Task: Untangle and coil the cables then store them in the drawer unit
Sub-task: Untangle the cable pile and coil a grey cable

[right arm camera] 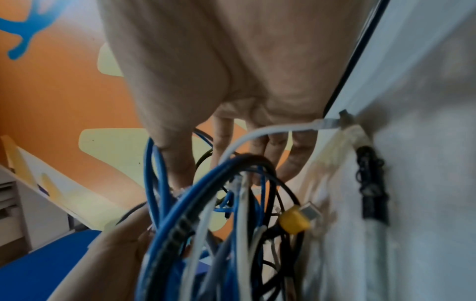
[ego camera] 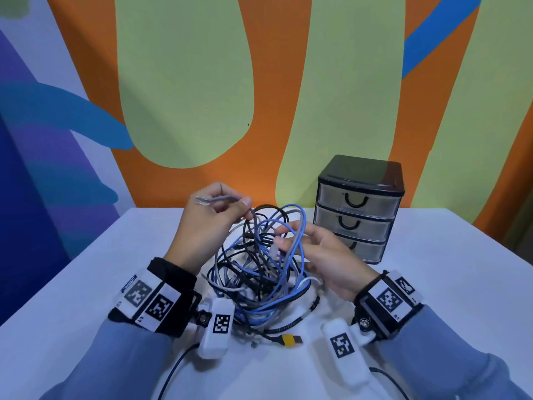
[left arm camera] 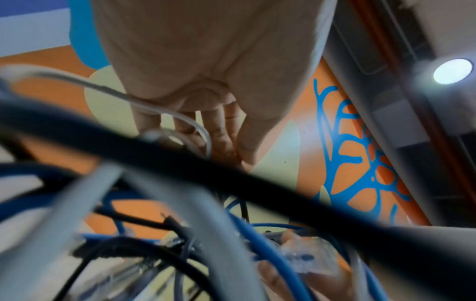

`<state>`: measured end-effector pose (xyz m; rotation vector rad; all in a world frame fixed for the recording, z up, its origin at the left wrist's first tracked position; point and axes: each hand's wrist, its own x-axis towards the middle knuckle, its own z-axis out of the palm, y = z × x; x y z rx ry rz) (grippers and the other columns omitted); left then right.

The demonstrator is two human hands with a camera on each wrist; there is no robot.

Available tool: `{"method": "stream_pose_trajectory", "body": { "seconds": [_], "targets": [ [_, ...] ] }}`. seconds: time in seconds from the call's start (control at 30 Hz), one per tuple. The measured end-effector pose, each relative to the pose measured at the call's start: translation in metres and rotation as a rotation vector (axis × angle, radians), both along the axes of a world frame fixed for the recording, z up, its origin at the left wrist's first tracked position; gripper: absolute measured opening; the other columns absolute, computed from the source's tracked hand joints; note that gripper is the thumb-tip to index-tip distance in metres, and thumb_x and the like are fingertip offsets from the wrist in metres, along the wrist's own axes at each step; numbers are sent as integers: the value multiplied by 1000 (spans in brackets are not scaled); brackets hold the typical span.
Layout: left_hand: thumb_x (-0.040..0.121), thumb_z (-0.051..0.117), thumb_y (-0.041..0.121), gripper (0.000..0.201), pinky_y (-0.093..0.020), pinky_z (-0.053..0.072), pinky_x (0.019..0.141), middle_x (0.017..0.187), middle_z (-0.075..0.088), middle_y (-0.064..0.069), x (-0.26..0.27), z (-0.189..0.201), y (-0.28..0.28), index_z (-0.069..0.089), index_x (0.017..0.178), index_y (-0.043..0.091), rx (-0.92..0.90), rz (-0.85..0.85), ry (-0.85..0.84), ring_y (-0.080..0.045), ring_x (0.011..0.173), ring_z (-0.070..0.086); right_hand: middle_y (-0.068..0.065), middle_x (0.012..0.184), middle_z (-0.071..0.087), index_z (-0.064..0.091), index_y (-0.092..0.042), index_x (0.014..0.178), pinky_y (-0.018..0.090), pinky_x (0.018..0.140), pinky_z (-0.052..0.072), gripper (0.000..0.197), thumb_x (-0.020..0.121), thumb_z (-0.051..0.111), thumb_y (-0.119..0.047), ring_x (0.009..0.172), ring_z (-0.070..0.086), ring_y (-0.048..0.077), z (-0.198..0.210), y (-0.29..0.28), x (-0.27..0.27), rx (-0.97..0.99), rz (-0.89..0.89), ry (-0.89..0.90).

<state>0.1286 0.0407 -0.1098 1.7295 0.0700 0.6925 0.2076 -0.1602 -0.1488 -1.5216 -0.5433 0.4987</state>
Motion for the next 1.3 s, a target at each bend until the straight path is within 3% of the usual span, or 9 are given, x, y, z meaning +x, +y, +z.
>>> {"method": "stream_pose_trajectory", "body": {
  "seconds": [0.17,0.27,0.37,0.43,0.6,0.77,0.97,1.13,1.3],
  "targets": [
    [93,79,20,13,-45,60,86,74,79,1,3,-9,13,71,84,14,286,153,208,-18,80,76,17,108,75,68,-31,131,47,114,47,55,80,87,-26,113,73,34,-11,2,0,1,138,2],
    [94,75,15,13,-52,59,92,75,80,-3,0,-6,13,69,89,6,227,95,252,-22,83,75,3,94,72,57,-33,145,48,112,47,68,90,66,5,111,70,43,-12,4,0,61,194,40],
    [97,72,6,19,-46,58,89,81,80,-15,-3,1,8,61,97,-10,64,14,190,-23,80,72,1,76,63,58,-32,145,46,92,45,69,90,43,6,79,66,26,-9,4,0,164,151,159],
    [98,70,3,20,-33,59,82,87,80,-19,-6,5,5,58,100,-13,-10,-35,125,-21,81,75,13,92,58,61,-32,143,51,82,45,73,85,37,4,73,53,30,-7,4,1,238,155,224],
    [102,67,9,18,-25,59,86,97,81,-17,-12,12,1,63,109,-7,-35,-107,1,-27,89,74,15,136,68,59,-19,142,55,84,61,68,85,30,5,104,68,43,4,-2,2,453,123,271],
    [103,63,15,22,-25,56,96,109,81,-13,-19,18,2,74,121,7,22,-264,9,-27,105,77,24,140,62,55,-7,138,70,115,36,56,86,37,3,117,55,54,4,-11,15,668,-17,372],
    [94,77,34,26,-41,49,100,103,80,-11,-17,16,4,82,112,15,-156,-266,-59,-28,97,69,29,129,68,55,2,141,46,92,63,49,95,43,12,105,64,35,7,-14,16,597,-103,369],
    [83,82,13,16,-36,48,89,78,70,-9,-13,12,11,83,98,7,-258,-111,-61,-20,78,62,19,104,77,48,-5,138,35,71,62,50,93,63,10,76,73,22,11,-15,14,420,-77,232],
    [81,86,14,18,-37,48,90,91,74,-14,-13,11,13,84,98,8,-120,-120,107,-19,83,61,25,94,76,49,-10,120,37,59,55,44,93,53,25,75,71,32,17,-22,13,237,-81,20]
  ]
}}
